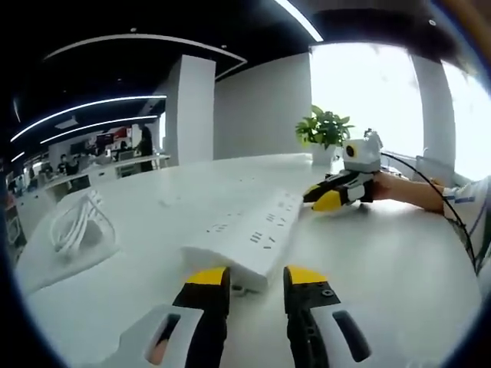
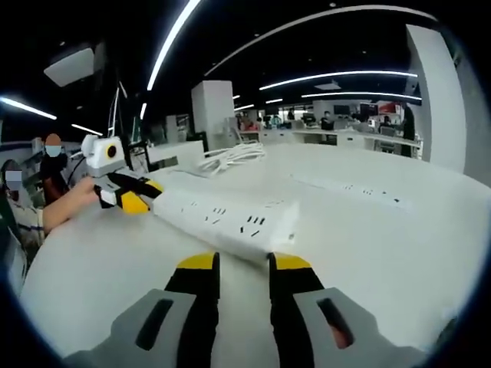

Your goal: Straighten the power strip on the desk, plug the charger into it

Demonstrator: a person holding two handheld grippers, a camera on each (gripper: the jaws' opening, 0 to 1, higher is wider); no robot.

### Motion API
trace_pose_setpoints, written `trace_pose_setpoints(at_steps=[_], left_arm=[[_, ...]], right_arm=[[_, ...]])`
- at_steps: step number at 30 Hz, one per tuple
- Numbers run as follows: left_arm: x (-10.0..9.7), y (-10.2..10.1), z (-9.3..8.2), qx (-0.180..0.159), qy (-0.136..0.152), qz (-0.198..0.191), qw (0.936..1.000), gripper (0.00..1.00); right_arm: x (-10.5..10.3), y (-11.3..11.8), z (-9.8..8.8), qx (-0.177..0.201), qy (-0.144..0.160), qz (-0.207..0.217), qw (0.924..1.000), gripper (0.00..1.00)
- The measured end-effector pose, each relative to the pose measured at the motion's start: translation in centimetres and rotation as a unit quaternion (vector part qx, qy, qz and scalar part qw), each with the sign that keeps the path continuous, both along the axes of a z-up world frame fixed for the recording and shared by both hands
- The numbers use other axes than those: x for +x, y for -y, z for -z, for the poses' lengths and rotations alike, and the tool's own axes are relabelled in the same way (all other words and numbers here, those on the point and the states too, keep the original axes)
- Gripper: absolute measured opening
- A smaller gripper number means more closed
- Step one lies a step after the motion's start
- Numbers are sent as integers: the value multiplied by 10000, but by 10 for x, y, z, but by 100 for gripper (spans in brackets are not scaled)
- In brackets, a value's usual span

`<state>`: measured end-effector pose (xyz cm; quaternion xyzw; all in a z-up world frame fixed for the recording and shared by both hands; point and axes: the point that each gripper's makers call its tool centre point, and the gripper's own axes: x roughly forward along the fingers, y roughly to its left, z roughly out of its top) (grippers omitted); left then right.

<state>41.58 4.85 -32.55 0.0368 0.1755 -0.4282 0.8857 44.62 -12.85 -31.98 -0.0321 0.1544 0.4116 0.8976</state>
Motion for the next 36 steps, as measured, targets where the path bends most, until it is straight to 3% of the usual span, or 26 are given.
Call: trace_pose_setpoints(at_steps=[12, 21, 36], left_arm=[[2, 3, -2, 31, 35, 139, 9999, 26], [-5, 7, -1, 0, 39, 275, 9996, 22], [-21, 22, -2, -22, -23, 577, 9983, 23]], right_arm=[[-19, -1, 2, -101, 37, 221, 9997, 24], [-37, 5, 3, -399, 166, 370, 9984, 24], [-72, 23, 0, -290, 31, 588, 9978, 23]])
